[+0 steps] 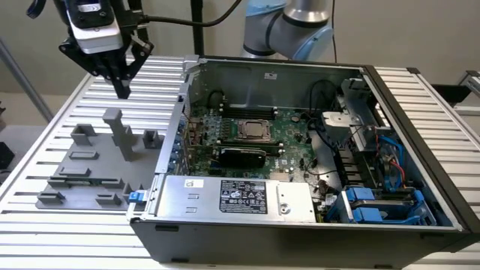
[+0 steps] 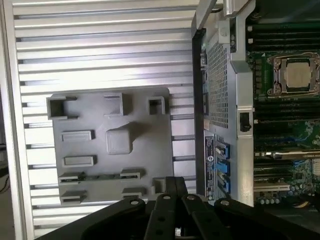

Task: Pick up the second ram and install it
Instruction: 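Reach for the second ram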

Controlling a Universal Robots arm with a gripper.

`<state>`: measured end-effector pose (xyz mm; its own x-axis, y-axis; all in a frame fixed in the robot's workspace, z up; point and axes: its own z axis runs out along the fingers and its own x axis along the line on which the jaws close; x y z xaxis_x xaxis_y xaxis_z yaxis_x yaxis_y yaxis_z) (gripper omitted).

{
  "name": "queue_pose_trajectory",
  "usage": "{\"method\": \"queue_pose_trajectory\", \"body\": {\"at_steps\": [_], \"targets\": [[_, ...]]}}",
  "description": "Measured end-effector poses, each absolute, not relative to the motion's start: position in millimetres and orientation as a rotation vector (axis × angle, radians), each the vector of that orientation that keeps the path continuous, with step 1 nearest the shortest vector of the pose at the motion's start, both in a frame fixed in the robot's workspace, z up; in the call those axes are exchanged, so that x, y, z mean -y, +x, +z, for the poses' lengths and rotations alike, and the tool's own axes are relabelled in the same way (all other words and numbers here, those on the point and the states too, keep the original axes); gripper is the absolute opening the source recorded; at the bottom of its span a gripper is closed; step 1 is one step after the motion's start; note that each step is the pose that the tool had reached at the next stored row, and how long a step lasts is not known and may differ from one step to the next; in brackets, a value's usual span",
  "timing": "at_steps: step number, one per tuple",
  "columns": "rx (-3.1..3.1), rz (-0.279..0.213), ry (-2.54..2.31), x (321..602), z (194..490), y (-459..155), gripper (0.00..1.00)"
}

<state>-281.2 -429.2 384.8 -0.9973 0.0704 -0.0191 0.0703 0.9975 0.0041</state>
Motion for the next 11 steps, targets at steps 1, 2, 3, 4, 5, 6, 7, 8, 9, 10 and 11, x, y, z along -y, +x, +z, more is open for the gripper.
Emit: {"method": "queue_pose_trajectory", "body": {"at_steps": [1,2,3,4,5,6,7,8,9,10,11], "targets": [[-3.121,0.002,0.110,429.2,384.1,-285.7,0.00],[-3.121,0.000,0.110,429.2,383.3,-290.2,0.00],[-3.121,-0.002,0.110,429.2,382.5,-294.7,0.00],[-3.122,-0.004,0.110,429.2,381.7,-299.2,0.00],[-3.122,-0.005,0.110,429.2,380.7,-303.9,0.00],[-3.123,-0.006,0.110,429.2,379.8,-308.3,0.00],[-3.123,-0.007,0.110,429.2,378.7,-313.2,0.00],[-3.124,-0.008,0.110,429.2,377.7,-317.7,0.00],[-3.124,-0.008,0.110,429.2,376.6,-322.1,0.00],[-3.124,-0.009,0.110,429.2,375.5,-326.6,0.00],[-3.124,-0.010,0.110,429.2,374.4,-331.1,0.00]]}}
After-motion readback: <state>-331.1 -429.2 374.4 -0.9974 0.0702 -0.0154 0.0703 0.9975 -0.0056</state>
